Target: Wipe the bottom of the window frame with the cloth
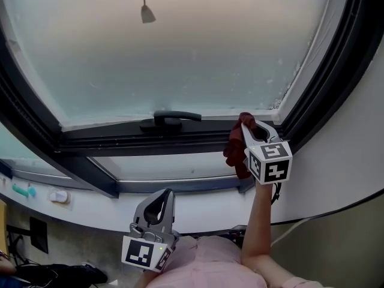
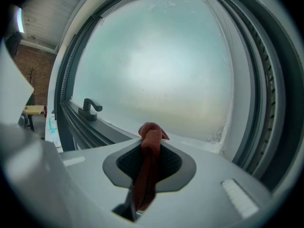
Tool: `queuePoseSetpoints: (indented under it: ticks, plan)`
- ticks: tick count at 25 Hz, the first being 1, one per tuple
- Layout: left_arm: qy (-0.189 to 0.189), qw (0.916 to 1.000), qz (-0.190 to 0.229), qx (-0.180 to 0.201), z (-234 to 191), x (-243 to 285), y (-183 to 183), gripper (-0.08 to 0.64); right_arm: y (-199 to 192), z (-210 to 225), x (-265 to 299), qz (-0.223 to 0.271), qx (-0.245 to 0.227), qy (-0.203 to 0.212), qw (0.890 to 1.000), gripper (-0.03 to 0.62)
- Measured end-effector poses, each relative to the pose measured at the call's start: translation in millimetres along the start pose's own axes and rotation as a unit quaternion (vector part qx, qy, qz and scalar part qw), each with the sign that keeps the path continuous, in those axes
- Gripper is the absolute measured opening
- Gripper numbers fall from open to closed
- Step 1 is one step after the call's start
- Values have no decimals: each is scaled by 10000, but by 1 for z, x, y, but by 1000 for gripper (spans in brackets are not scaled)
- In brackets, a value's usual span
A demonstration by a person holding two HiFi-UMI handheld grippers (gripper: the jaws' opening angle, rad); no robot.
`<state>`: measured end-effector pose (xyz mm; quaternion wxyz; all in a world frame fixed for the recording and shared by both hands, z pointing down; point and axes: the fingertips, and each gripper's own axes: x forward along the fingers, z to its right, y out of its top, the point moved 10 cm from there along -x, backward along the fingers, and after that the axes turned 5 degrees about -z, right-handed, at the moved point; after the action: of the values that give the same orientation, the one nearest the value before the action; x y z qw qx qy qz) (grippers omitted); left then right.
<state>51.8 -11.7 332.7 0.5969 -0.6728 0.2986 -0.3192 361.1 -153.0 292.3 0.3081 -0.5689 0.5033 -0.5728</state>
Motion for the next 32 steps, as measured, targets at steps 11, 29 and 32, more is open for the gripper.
queuePoseSetpoints:
  ticks: [11,29,32]
  plan:
    - [-16,10000,-19,10,1,6,1,0,-10,30,-9,-25,214,-394,9990,57]
    - [265,9996,75,-60,-14,-13,2,0,-20,63,-20,-206,104,-1433,9894,57]
    - [381,9992,100,-89,-19,-21,1,0,-16,58,-19,-412,-426,-1914,9797,57]
